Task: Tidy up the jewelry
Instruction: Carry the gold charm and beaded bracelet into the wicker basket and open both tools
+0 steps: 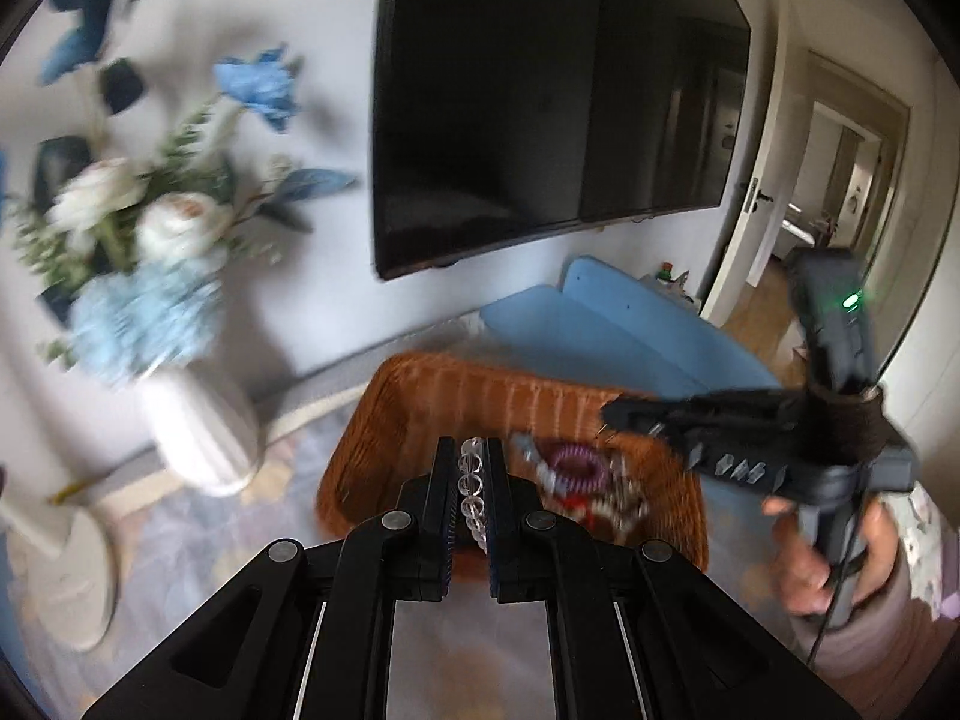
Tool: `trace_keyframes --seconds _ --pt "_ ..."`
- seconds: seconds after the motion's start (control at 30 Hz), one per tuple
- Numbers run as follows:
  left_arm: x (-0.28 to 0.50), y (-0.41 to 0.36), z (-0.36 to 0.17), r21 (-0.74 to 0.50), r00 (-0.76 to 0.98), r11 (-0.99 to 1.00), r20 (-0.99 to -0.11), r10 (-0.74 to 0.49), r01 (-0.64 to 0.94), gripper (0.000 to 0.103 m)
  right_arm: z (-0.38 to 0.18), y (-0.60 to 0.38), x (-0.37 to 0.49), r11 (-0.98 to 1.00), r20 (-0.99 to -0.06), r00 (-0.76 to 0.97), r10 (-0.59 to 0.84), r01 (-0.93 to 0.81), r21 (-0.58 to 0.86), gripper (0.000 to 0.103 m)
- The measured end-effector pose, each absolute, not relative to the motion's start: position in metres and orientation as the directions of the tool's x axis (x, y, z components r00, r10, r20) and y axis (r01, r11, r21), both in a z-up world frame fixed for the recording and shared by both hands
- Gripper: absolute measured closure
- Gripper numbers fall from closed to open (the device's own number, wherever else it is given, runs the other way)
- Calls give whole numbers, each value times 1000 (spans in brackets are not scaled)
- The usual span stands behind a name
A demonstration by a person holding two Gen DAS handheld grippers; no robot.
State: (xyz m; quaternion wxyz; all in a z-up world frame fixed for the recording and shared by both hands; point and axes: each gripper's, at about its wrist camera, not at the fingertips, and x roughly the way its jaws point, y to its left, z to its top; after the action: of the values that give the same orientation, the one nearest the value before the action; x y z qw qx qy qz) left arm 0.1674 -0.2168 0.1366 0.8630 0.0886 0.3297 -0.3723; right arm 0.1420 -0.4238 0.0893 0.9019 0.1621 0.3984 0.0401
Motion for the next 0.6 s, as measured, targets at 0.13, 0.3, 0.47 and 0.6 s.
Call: trace_keyframes --seconds 0.13,0.3,0.47,0.6 --pt "196 -245 117 -107 483 708 -659 -576 698 95 62 -423 175 943 -778 604 175 123 308 92" --pt "227 -270 83 -124 447 717 -707 -549 686 95 44 -421 192 945 -807 565 172 135 297 91" --pt "239 -269 71 -150 442 725 -704 -555 672 89 45 -423 189 945 -775 607 175 118 305 85" --pt "228 -260 84 -131 472 734 -688 -552 667 57 61 -424 173 959 -747 655 113 125 255 70"
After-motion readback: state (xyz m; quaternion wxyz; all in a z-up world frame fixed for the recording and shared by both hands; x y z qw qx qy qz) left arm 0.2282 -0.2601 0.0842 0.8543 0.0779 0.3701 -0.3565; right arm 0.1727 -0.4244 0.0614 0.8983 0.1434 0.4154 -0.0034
